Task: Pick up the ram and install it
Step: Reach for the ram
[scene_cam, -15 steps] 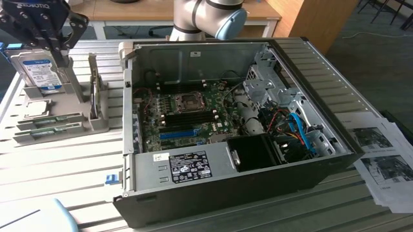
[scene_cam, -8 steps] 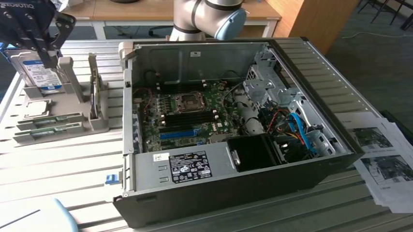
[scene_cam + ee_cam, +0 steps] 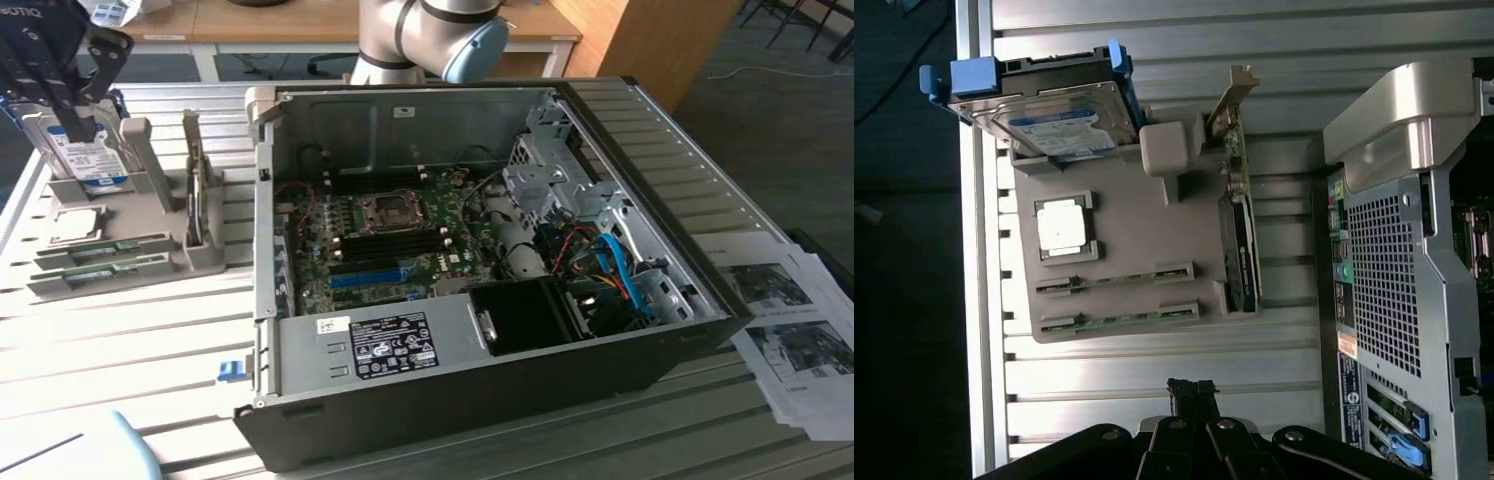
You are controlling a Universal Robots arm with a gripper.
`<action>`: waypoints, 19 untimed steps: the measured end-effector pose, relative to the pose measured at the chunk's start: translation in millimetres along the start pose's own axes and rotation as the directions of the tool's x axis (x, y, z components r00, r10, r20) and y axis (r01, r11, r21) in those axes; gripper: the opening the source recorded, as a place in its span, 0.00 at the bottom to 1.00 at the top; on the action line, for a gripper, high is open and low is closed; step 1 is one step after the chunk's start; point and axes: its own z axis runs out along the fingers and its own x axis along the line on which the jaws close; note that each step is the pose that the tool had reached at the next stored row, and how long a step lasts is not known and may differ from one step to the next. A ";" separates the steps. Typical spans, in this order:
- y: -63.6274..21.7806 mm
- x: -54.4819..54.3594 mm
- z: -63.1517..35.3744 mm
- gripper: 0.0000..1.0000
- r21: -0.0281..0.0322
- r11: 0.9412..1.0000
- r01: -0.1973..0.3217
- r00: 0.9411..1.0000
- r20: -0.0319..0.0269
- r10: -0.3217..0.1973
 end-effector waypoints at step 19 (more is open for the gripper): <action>-2.4 30.4 1.5 0.10 0.001 1.000 0.000 1.000 -0.010 0.000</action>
